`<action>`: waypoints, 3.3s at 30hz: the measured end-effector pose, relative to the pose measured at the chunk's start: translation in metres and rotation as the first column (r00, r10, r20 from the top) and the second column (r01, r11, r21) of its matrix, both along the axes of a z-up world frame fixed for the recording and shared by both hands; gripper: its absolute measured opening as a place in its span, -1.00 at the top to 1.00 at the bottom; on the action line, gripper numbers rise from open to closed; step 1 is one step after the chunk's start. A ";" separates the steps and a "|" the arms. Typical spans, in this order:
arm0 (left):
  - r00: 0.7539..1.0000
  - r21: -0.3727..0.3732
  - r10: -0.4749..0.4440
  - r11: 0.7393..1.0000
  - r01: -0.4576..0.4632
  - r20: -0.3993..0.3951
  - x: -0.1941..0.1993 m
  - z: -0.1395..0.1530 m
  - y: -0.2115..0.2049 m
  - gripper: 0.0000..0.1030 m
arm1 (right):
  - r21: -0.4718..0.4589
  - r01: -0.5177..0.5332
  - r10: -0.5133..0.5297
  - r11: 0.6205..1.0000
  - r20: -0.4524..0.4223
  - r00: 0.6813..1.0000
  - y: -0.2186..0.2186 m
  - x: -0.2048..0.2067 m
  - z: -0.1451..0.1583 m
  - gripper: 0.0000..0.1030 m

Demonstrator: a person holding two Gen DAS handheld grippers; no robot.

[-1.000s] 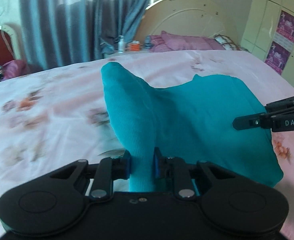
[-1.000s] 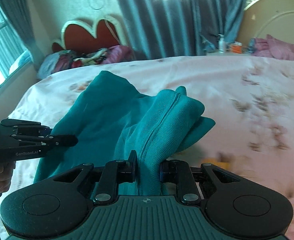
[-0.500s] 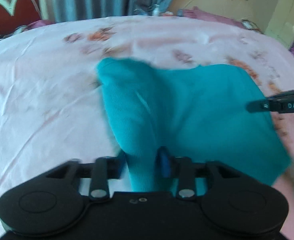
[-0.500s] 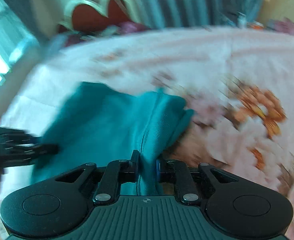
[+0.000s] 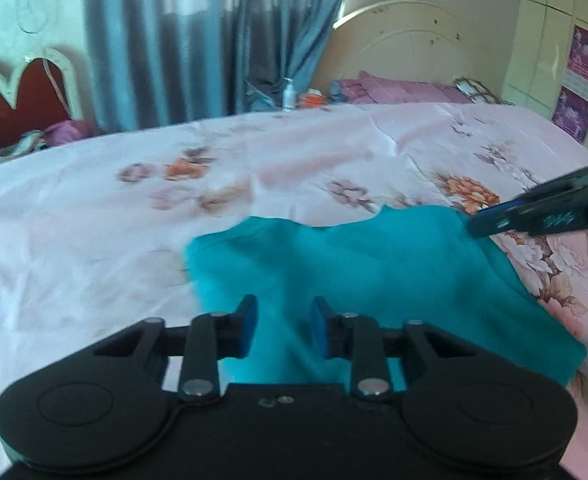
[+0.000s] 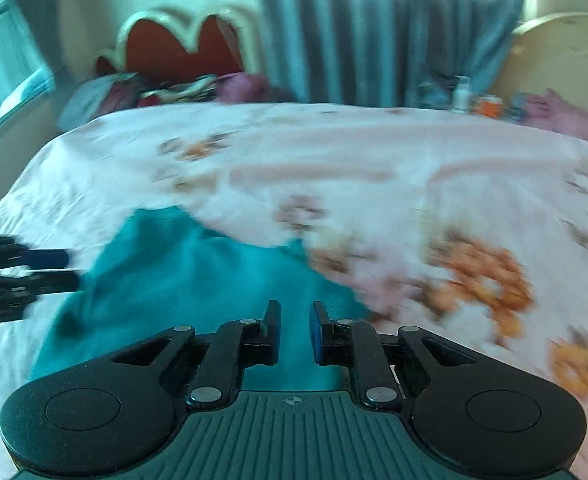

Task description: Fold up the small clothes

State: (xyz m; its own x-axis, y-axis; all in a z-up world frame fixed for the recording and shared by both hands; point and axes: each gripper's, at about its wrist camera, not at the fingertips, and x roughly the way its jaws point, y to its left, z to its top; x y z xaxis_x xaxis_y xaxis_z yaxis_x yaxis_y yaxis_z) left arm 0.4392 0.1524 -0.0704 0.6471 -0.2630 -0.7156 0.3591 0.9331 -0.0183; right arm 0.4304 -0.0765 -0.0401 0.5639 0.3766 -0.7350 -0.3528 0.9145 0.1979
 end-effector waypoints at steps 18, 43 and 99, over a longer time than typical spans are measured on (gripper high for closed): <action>0.999 -0.004 0.016 1.000 -0.016 -0.036 -0.091 -0.008 0.005 0.45 | -0.224 -0.189 0.173 0.956 -0.088 0.981 0.014 -0.095 -0.014 0.70; 0.951 0.072 0.279 0.954 -0.290 0.134 -0.180 0.033 -0.040 -1.00 | 0.016 0.151 -0.152 0.988 0.143 0.978 -0.054 -0.182 0.047 -1.00; 0.914 -0.042 0.340 0.940 -0.340 0.220 -0.303 0.111 -0.082 -0.99 | 0.040 0.152 -0.157 0.988 0.278 0.948 -0.068 -0.320 0.124 -1.00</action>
State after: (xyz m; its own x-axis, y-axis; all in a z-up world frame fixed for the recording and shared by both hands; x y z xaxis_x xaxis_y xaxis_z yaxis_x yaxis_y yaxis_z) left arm 0.1360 0.0707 0.0407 0.8389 -0.0009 -0.5442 0.0153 0.9996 0.0220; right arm 0.1103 -0.1442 0.0843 0.7980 0.2800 -0.5336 -0.2506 0.9595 0.1287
